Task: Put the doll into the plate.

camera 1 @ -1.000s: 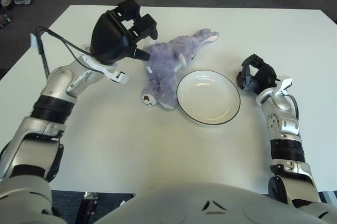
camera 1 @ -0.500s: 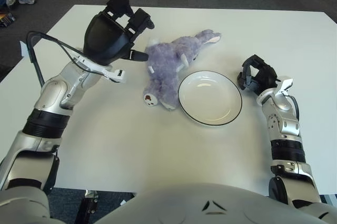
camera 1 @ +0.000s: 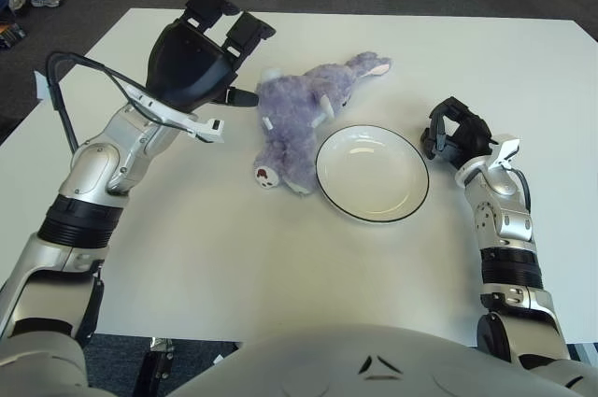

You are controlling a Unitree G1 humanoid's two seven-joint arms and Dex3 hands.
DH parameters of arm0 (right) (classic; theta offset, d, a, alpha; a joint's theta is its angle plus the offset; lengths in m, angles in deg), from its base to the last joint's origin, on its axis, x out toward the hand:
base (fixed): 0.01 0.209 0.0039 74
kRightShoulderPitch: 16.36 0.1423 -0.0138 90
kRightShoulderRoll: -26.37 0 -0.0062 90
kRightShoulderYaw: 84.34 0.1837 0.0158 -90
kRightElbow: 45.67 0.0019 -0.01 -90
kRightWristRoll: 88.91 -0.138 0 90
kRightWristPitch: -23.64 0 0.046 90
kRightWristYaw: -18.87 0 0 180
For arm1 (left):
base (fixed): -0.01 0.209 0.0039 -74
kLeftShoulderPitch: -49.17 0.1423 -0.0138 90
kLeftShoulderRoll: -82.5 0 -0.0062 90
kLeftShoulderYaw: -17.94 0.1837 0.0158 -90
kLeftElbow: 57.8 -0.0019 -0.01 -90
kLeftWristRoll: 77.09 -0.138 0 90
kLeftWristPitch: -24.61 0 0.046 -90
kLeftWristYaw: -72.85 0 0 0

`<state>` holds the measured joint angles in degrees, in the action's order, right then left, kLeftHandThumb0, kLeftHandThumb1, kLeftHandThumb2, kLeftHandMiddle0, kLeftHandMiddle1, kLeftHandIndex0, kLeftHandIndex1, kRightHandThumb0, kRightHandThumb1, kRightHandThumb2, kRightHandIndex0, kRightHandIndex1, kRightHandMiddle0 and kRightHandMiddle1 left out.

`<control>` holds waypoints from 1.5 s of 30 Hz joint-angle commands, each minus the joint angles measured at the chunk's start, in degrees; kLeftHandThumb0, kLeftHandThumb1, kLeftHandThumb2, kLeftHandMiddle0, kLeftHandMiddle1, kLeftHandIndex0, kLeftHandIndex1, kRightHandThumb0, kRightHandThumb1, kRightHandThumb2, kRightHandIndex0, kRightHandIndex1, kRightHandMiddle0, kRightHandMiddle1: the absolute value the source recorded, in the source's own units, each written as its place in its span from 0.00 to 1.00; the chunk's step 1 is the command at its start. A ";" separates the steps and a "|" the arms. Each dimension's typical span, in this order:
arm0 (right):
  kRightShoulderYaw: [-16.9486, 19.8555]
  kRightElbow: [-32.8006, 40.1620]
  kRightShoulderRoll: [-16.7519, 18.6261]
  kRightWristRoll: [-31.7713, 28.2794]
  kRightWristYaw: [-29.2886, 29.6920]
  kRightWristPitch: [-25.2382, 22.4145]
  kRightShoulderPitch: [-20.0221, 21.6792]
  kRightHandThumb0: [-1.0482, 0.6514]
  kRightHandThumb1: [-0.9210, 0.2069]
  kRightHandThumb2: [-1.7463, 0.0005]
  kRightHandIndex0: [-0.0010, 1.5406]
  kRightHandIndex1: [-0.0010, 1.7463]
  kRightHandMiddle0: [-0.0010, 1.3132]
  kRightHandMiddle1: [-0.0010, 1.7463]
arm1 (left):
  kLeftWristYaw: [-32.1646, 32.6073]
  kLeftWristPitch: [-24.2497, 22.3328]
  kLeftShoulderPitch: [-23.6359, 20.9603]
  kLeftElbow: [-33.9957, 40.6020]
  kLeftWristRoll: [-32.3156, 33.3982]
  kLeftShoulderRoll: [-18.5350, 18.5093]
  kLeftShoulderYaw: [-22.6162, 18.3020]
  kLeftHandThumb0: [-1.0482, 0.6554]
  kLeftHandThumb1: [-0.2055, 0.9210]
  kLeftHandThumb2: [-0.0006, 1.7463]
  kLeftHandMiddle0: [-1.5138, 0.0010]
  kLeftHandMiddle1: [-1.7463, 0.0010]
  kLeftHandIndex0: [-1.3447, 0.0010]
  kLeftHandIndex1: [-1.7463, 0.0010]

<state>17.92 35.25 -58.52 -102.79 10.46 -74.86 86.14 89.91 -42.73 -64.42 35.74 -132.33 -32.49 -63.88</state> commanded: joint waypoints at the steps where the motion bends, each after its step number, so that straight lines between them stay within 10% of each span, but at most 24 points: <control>1: 0.11 -0.32 -0.28 0.33 0.05 -1.27 -1.02 0.36 0.40 0.35 0.80 1.00 0.38 1.00 | -0.70 0.41 0.93 0.20 1.13 -0.32 -0.69 0.17 0.84 0.38 0.94 0.54 1.00 0.48; 19: -0.09 -0.39 -0.62 0.86 0.39 -1.92 -0.89 0.36 0.39 0.36 0.78 1.00 0.37 1.00 | -9.22 -0.15 1.30 0.40 6.56 0.51 -0.33 0.09 1.00 0.24 0.94 0.62 1.00 0.64; 45: -0.12 -0.43 -0.82 0.93 -0.13 -1.99 -0.76 0.36 0.42 0.34 0.80 1.00 0.39 1.00 | -18.91 -3.92 4.69 3.19 12.69 3.79 -0.76 0.02 1.00 0.33 0.97 0.82 1.00 0.86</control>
<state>17.71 35.44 -59.27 -101.92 10.36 -75.54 86.13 71.66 -46.46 -60.90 38.38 -119.78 -28.26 -63.98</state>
